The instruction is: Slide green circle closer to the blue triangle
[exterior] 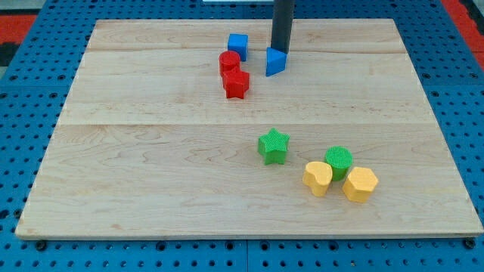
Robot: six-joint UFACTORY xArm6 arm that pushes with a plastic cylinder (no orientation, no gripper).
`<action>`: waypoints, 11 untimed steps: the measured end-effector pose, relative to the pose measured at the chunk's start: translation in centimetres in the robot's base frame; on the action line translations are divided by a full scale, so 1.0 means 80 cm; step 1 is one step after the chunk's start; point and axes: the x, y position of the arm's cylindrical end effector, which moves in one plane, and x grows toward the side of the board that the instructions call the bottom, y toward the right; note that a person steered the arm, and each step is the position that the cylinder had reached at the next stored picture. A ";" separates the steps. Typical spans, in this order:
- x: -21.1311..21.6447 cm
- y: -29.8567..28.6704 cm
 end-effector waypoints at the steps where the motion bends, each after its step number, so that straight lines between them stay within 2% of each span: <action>1: 0.001 0.016; 2: 0.040 0.140; 3: 0.150 0.247; 4: 0.243 0.260; 5: 0.298 0.211; 6: 0.299 0.131; 9: 0.338 0.087; 11: 0.287 0.014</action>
